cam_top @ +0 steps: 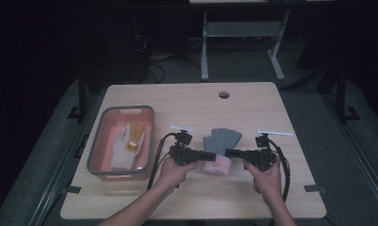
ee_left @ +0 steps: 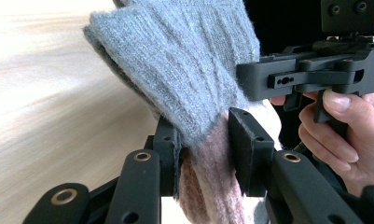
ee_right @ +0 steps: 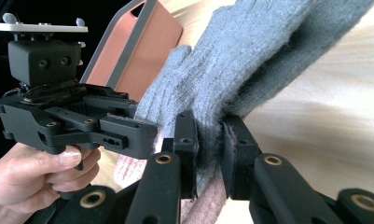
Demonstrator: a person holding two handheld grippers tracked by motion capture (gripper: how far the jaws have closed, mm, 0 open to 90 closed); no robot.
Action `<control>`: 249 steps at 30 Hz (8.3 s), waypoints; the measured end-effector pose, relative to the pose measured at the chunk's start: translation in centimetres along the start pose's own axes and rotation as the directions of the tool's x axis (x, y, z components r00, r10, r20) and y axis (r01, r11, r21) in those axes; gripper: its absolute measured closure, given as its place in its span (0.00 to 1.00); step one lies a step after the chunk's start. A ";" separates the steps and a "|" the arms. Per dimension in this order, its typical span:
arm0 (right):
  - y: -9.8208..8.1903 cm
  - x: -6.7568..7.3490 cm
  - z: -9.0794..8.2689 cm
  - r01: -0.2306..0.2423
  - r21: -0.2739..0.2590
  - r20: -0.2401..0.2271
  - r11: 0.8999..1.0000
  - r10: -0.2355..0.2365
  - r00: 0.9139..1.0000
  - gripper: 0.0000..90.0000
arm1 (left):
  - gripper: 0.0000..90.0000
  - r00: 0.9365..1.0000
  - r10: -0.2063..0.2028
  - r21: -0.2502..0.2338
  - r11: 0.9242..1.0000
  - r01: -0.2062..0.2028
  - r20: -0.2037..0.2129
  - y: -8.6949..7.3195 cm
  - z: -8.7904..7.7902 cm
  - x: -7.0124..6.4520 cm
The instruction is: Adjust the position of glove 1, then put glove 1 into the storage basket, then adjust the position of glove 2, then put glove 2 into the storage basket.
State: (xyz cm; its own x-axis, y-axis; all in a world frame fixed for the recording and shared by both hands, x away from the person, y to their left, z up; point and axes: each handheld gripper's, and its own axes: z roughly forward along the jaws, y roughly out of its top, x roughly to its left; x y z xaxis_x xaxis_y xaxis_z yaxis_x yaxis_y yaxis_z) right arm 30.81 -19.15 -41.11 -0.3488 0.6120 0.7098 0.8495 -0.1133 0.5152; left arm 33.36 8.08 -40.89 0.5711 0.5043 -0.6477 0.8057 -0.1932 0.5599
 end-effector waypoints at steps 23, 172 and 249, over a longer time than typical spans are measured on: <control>2.3 2.9 2.2 0.054 0.040 -0.037 0.998 -0.052 0.998 0.86 | 0.73 1.000 0.002 -0.040 0.999 -0.003 -0.014 0.9 -4.1 0.7; 8.1 16.1 22.2 0.246 0.252 -0.230 0.936 -0.189 0.955 0.85 | 0.75 0.951 -0.126 -0.185 0.980 0.075 -0.283 -1.4 -24.7 7.8; 8.3 12.3 18.7 0.231 0.229 -0.123 0.946 -0.207 0.971 0.81 | 0.47 0.870 -0.102 -0.124 0.991 0.047 -0.482 -1.4 -23.4 9.1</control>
State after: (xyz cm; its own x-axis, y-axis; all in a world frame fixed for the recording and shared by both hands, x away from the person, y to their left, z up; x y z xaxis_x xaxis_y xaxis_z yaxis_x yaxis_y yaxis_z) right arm 40.97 2.10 -37.08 -0.5631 0.5208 0.6416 0.8136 0.2132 0.5410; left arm 33.72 32.58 -35.48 0.3388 0.8644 -0.3716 0.8059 -0.0628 0.5886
